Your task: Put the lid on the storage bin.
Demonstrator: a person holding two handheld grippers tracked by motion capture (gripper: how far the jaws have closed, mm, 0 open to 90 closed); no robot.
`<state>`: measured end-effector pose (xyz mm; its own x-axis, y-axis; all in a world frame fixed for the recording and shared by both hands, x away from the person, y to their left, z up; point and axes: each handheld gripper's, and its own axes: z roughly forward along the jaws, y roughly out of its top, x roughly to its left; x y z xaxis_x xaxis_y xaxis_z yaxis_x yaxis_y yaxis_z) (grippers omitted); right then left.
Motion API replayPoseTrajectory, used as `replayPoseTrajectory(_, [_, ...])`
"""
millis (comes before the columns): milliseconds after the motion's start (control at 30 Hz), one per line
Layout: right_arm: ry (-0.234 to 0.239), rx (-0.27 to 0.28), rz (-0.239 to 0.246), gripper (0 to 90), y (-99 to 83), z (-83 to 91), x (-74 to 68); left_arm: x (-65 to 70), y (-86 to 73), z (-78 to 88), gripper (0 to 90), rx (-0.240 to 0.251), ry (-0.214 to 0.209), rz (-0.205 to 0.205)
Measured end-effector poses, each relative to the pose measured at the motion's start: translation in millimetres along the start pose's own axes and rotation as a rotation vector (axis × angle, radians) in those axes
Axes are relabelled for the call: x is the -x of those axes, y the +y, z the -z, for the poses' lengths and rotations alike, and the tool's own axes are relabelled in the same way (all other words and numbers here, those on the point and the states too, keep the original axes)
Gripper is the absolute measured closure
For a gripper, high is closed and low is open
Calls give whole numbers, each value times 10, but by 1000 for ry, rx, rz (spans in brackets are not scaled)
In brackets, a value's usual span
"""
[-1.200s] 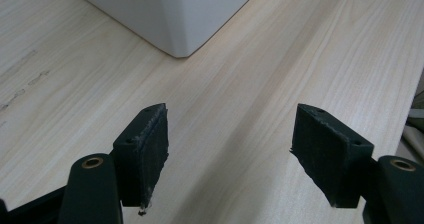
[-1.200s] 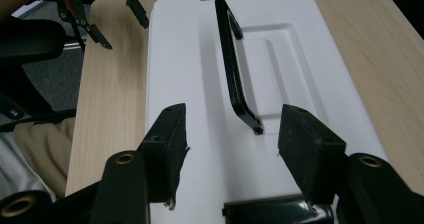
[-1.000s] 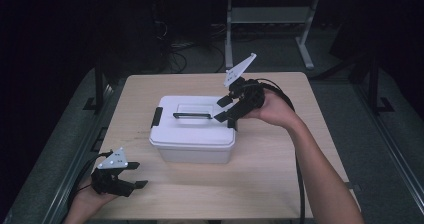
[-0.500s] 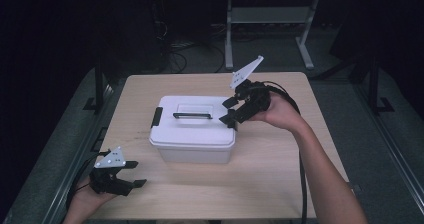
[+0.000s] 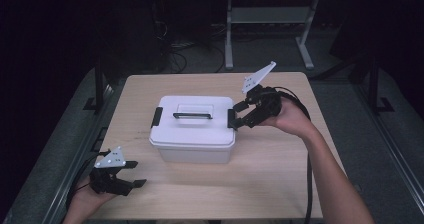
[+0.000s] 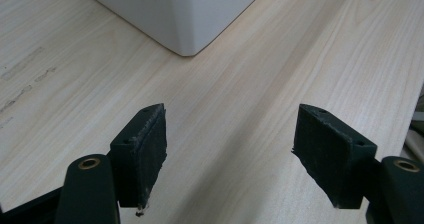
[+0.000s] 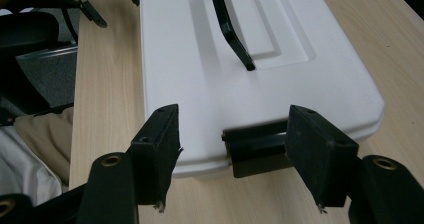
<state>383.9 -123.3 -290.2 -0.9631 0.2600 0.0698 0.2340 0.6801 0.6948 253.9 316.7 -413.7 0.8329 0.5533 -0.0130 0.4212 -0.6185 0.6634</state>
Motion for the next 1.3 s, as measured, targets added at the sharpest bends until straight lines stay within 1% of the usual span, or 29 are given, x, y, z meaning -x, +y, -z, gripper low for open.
replayPoseTrajectory(100, [-8,0,-7,380,-44,33,1,1,4,-2,292,3,-4,1])
replayPoseTrajectory(133, [-10,0,-16,380,-66,47,-2,0,5,0,292,6,-9,0])
replayPoseTrajectory(167, [-11,1,-14,380,-78,53,2,2,8,3,292,10,-11,0])
replayPoseTrajectory(267, [-14,7,-19,379,-119,76,-4,3,11,13,292,12,-7,-2])
replayPoseTrajectory(533, [-28,5,-40,378,-224,145,-9,5,1,-1,292,2,-5,1])
replayPoseTrajectory(733, [-28,-7,-51,378,-311,152,-23,6,-18,0,293,-2,-1,6])
replayPoseTrajectory(833, [-38,-11,-55,377,-364,160,-26,10,-16,11,293,-3,5,6])
replayPoseTrajectory(933, [-41,-9,-54,378,-433,180,-42,9,-16,14,294,-2,6,9])
replayPoseTrajectory(1133, [-51,-8,-73,378,-558,214,-59,15,-24,9,293,-6,4,10])
replayPoseTrajectory(1300, [-49,-14,-79,374,-631,188,-65,14,-24,11,294,-8,5,9])
